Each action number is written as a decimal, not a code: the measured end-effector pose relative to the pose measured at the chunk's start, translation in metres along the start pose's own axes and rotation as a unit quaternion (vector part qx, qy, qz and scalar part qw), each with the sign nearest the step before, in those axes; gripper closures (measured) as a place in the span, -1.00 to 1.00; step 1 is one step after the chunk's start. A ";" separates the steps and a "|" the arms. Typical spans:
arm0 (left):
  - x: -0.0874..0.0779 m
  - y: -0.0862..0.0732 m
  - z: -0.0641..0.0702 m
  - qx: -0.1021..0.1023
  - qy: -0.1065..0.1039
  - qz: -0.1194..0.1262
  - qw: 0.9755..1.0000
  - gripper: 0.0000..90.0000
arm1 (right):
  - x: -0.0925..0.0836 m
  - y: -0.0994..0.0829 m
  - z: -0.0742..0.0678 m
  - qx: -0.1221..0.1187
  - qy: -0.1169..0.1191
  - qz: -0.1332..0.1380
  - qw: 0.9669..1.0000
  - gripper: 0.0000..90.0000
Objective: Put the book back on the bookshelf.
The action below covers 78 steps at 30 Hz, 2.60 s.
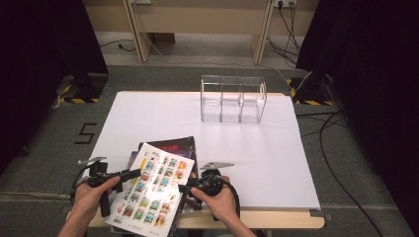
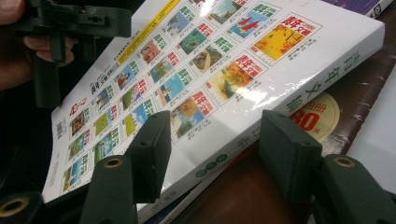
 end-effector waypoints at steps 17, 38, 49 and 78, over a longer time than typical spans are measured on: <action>0.009 -0.006 0.027 0.046 -0.060 -0.075 0.994 0.76 | 0.000 0.000 0.001 -0.001 0.003 0.000 1.000 -0.04; -0.011 -0.007 0.037 0.086 -0.109 0.017 0.990 0.81 | -0.003 0.026 0.027 0.051 0.009 0.029 0.998 -0.07; -0.014 -0.006 0.039 0.090 -0.118 0.020 0.989 0.81 | 0.012 0.042 0.031 0.075 0.029 0.032 0.996 -0.14; -0.009 0.007 0.019 0.080 -0.046 0.034 0.995 0.40 | 0.008 0.069 -0.004 0.122 0.129 0.075 0.981 0.57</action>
Point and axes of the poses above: each handheld gripper's, and its own axes: x roughly forward along the jaws, y roughly out of its top, z roughly to its right, the point moved 10 cm from there along x, roughly forward along the jaws, and after that the axes turned 14 degrees about y, right-handed, at the moved point
